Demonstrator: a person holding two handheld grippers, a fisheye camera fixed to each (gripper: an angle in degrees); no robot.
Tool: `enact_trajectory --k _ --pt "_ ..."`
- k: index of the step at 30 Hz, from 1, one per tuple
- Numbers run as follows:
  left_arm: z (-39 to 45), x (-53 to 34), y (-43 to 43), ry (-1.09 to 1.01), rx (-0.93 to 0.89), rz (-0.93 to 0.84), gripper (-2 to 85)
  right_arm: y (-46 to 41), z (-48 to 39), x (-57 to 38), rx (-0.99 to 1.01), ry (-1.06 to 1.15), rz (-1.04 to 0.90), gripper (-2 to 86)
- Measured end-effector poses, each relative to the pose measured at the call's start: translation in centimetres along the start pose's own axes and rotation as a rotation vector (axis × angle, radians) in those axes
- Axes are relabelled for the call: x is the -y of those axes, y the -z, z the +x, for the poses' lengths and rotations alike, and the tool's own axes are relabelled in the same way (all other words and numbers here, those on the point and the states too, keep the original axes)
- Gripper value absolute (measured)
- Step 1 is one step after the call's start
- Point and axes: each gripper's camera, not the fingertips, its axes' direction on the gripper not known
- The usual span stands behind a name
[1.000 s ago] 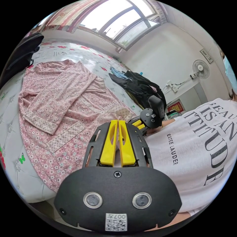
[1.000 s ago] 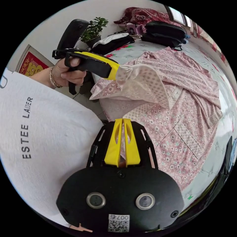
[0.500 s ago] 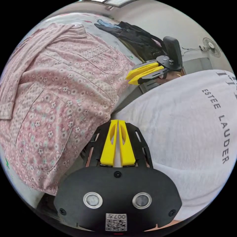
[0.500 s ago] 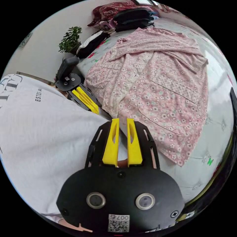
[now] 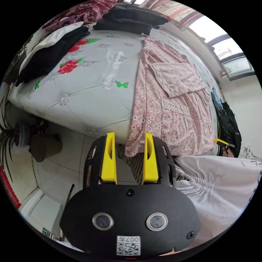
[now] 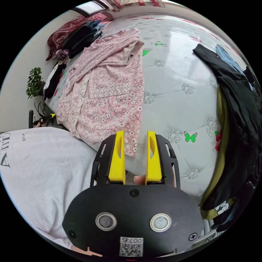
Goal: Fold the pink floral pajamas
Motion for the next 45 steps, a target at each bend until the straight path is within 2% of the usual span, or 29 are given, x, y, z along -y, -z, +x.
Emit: enact_trajectory --k 5,7,12,15,17,19,22,24,27,29,31,34,37,41,45 --pt "2.8 1.8 1.6 -0.073 0.146 -0.082 13.2 0.7 -0.3 1.8 0.001 0.02 -0.137 5.3" --pt "4.0 2.7 1.4 -0.139 0.163 -0.221 12.4 0.9 -0.3 2.4 0.063 0.041 -0.193 3.9" --pt "5.2 4.2 2.5 -0.254 0.257 -0.305 8.4 1.9 0.2 3.5 0.078 0.074 -0.234 0.8" --pt "4.2 5.5 4.4 -0.351 0.042 -0.342 0.3 3.0 1.2 4.1 0.163 0.082 -0.249 0.1" --pt "2.8 7.4 6.1 -0.351 -0.177 -0.372 -0.4 4.8 2.6 5.1 0.292 0.068 -0.212 -0.1" --pt "0.2 11.1 10.0 -0.321 -0.468 -0.273 -0.8 7.1 4.2 6.4 0.416 0.046 -0.142 -0.2" --pt "-3.7 18.1 15.3 -0.266 -0.668 -0.084 -0.8 12.3 7.5 10.5 0.624 0.02 0.029 -0.2" --pt "-5.7 23.7 17.9 -0.22 -0.724 -0.007 -0.6 15.7 9.2 14.4 0.673 -0.003 0.141 -0.1" --pt "-7.6 33.7 21.7 -0.072 -0.719 0.141 0.4 22.0 10.9 22.0 0.676 -0.046 0.364 0.2" --pt "-8.1 38.1 23.2 0.054 -0.677 0.277 3.7 25.0 11.0 26.7 0.585 -0.144 0.533 0.9" --pt "-7.9 41.3 24.2 0.15 -0.585 0.413 10.2 25.1 10.6 29.1 0.509 -0.206 0.554 1.7" --pt "-7.8 42.4 22.9 0.203 -0.519 0.38 10.7 22.2 9.6 29.8 0.446 -0.252 0.53 2.9" --pt "-8.2 40.4 21.0 0.125 -0.495 0.31 10.5 17.3 9.4 26.9 0.478 -0.256 0.479 4.2" --pt "-9.5 35.0 19.8 0.119 -0.412 0.239 10.7 11.0 11.7 19.5 0.582 -0.458 0.475 6.6" --pt "-11.0 30.3 20.0 0.217 -0.444 0.193 10.6 8.6 13.8 15.8 0.659 -0.62 0.527 8.7"
